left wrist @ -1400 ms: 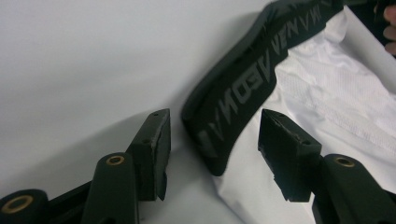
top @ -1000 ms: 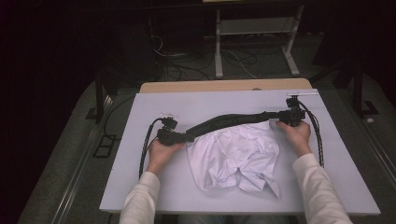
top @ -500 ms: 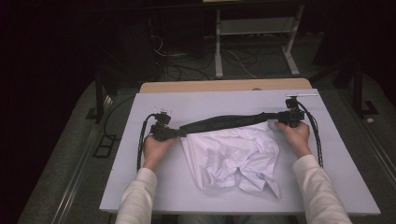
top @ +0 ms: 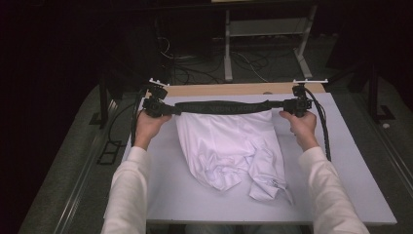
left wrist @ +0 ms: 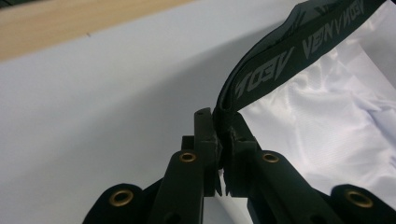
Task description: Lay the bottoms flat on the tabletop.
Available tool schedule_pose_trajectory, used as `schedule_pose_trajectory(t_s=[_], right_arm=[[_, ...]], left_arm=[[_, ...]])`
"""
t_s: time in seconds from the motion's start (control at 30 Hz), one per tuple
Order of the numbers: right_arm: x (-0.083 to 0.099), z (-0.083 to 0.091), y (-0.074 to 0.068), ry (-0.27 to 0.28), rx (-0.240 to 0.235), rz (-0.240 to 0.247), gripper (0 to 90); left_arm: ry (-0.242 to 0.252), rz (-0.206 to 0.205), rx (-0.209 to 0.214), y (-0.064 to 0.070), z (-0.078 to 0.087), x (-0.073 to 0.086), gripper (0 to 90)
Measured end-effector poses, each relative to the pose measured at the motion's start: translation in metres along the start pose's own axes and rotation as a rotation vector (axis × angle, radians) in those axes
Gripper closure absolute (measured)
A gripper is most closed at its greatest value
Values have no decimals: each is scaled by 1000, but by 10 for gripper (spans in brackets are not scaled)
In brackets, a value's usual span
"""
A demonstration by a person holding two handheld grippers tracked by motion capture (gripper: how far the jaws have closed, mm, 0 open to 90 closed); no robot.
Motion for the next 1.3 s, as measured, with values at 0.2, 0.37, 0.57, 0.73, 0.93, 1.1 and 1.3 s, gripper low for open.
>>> schedule_pose_trajectory(t_s=[0.2,0.37,0.57,0.73,0.93,1.1,1.3], right_arm=[[-27,0,-4,65,32,-14,862],[-42,-5,6,104,68,-43,862],[-46,-9,26,112,116,-58,862],[-37,-19,44,67,176,-61,862],[-24,-31,59,42,211,-95,862],[-20,-35,63,38,230,-95,862],[-25,-36,55,50,222,-48,862]], left_arm=[[-14,-46,-14,-18,-9,-28,845],[-14,-34,-21,-31,-31,-41,844],[-45,37,13,-37,-72,-34,844],[-99,135,39,-38,-101,-17,843],[-150,177,40,-38,-116,-4,842],[-158,162,29,-41,-115,-4,843],[-153,142,10,-49,-109,-7,844]])
Point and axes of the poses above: each handheld gripper's, and its own axes: z roughly backward along the jaws, x roughly out of its underside, y roughly to its right, the point moved 9 cm from there along -z, roughly forward along the jaws, and after that the axes turned 14 degrees about -z, right-handed, at the moved point
